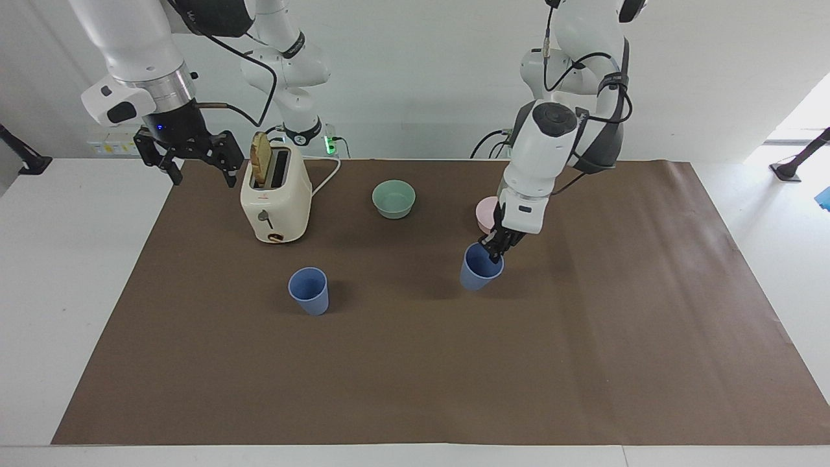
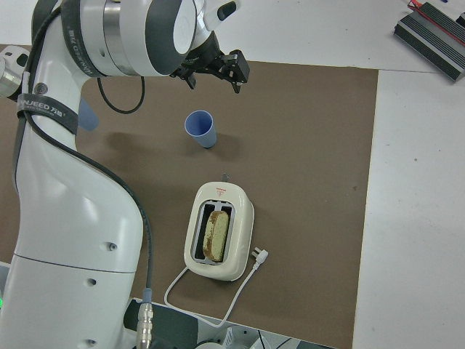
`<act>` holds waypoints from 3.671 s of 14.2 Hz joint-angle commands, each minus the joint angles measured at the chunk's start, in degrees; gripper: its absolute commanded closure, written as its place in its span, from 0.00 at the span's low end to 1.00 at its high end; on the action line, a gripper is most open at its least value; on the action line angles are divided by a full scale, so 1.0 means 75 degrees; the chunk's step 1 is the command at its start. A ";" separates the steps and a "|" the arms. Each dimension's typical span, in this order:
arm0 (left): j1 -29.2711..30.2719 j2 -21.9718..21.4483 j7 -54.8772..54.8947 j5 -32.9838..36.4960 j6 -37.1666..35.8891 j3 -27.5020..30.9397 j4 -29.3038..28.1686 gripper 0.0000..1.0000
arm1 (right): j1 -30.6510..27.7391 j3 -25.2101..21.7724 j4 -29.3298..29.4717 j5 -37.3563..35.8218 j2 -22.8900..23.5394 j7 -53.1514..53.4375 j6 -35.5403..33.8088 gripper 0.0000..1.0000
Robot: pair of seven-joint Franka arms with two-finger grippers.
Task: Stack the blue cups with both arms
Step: 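Carry the blue cup with the left gripper toward the table center, then set the blue cup down, open the left gripper and withdraw, then reach the right gripper to the other blue cup and grasp it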
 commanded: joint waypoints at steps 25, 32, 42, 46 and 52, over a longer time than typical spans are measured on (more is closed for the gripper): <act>-0.0574 0.0148 -0.0438 0.0256 0.0666 0.0219 -0.0391 0.00 | -0.0065 0.0023 -0.0122 0.0035 -0.0109 -0.0120 -0.0055 0.00; 0.0725 -0.1316 0.1480 0.0232 -0.1373 0.0208 -0.0062 0.00 | -0.0065 0.0034 -0.0157 0.0046 -0.0121 -0.0120 0.0003 0.00; 0.2624 -0.2478 0.6848 0.0186 -0.3508 0.0243 -0.0015 0.00 | 0.0029 0.0046 -0.1620 0.0140 0.0112 -0.0390 0.1899 0.00; 0.3129 -0.2584 0.7625 0.0162 -0.4385 0.0255 0.0779 0.00 | 0.0052 0.0104 -0.1703 0.0536 0.0827 -0.0355 0.2404 0.00; 0.3118 -0.2514 0.7613 0.0150 -0.5734 0.0255 0.2094 0.00 | 0.0380 0.0104 -0.2137 0.0785 0.1530 -0.0273 0.3775 0.00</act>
